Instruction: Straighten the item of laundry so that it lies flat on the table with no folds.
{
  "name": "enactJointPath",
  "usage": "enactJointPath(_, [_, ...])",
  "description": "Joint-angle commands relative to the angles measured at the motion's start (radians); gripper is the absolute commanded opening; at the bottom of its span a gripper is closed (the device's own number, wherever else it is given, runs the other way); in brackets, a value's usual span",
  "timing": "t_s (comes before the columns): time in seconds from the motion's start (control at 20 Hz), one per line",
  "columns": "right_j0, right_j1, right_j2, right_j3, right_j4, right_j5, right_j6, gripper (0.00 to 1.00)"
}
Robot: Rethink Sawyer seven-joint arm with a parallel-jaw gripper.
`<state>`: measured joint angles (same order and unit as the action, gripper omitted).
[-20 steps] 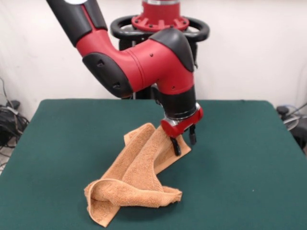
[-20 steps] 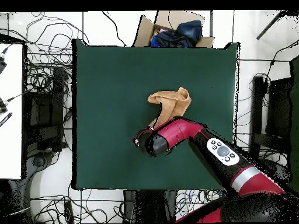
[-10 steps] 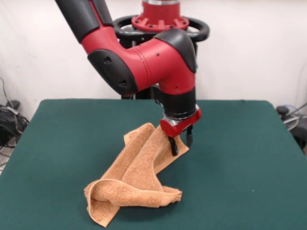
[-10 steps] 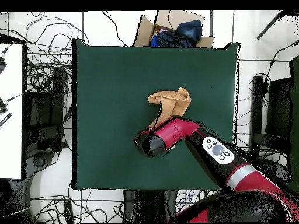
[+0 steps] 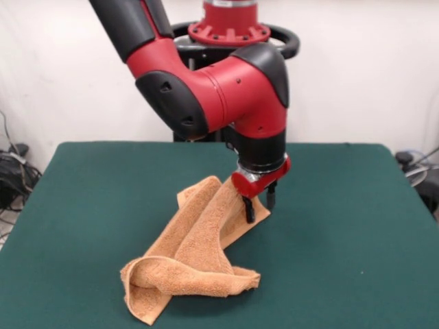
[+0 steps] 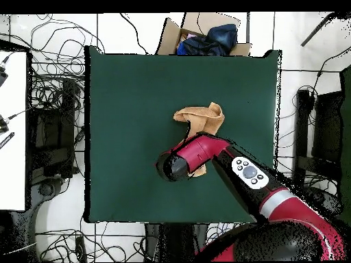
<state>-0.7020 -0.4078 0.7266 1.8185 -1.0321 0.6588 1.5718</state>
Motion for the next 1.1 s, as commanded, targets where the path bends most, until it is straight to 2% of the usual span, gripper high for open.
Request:
enactJointPath(0.05, [0.009,0.035,-0.127,-0.132,-0.045,0.161,-0.215,1.0])
enactJointPath(0.55, [0.001,0.044,-0.119,-0.132,-0.041,0.17,-0.245,1.0])
enactJointPath(0.6, [0.0,0.044,-0.119,-0.131,-0.041,0.171,-0.248,0.0])
enactJointPath(1.1, [0.005,0.047,-0.12,-0.135,-0.042,0.182,-0.263,0.0])
